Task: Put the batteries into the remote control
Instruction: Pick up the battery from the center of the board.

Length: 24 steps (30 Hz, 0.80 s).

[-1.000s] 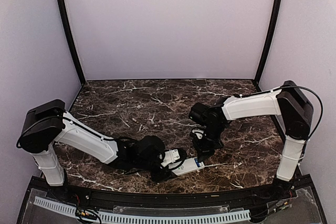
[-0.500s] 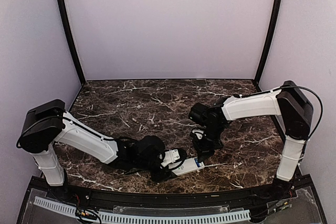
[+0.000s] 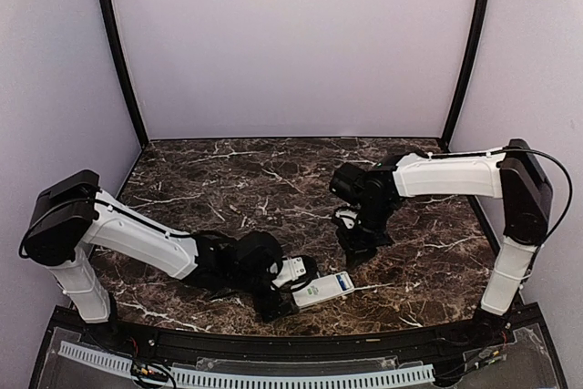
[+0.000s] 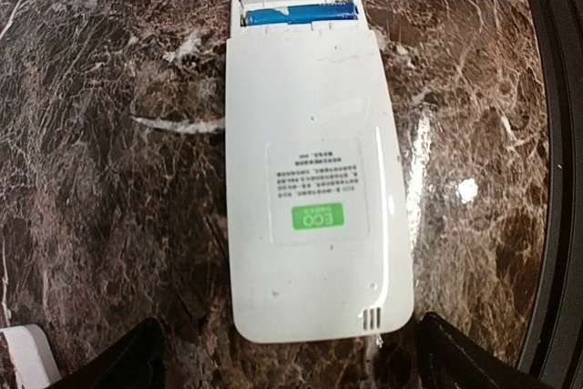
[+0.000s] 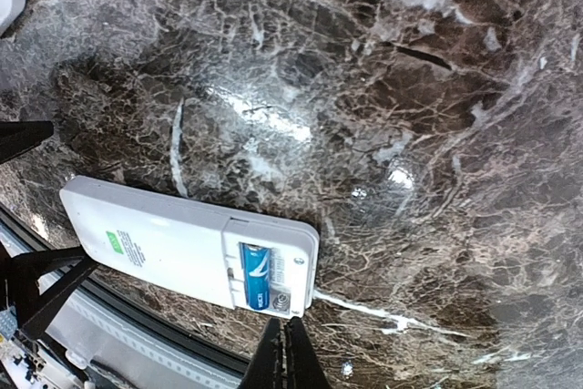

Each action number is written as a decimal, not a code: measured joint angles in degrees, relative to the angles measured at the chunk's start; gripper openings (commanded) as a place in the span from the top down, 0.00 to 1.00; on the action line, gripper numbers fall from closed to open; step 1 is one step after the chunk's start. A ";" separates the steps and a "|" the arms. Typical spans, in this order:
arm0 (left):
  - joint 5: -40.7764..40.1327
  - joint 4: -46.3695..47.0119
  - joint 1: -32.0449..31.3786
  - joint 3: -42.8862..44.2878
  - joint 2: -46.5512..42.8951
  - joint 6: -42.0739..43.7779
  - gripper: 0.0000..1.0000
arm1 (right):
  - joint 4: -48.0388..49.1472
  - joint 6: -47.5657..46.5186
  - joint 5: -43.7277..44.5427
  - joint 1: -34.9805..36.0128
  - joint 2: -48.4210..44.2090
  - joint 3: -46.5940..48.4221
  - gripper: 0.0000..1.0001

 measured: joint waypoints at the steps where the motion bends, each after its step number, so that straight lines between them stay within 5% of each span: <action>1: 0.00 -1.42 0.00 0.00 -0.76 0.13 0.03 | -0.24 -0.22 0.22 -0.15 -0.42 0.20 0.97; 8: 2.23 -5.70 2.60 0.76 -11.78 -1.18 0.02 | -1.64 -1.25 2.08 -0.85 -1.49 2.29 0.91; 14: 2.64 -7.98 17.46 6.58 -21.18 -11.34 0.07 | -1.40 -1.97 5.31 -1.53 -3.08 3.98 0.86; 24: -8.79 -18.14 31.87 11.37 -12.66 -29.38 0.16 | 3.21 -5.14 8.55 -1.62 -1.14 13.22 0.81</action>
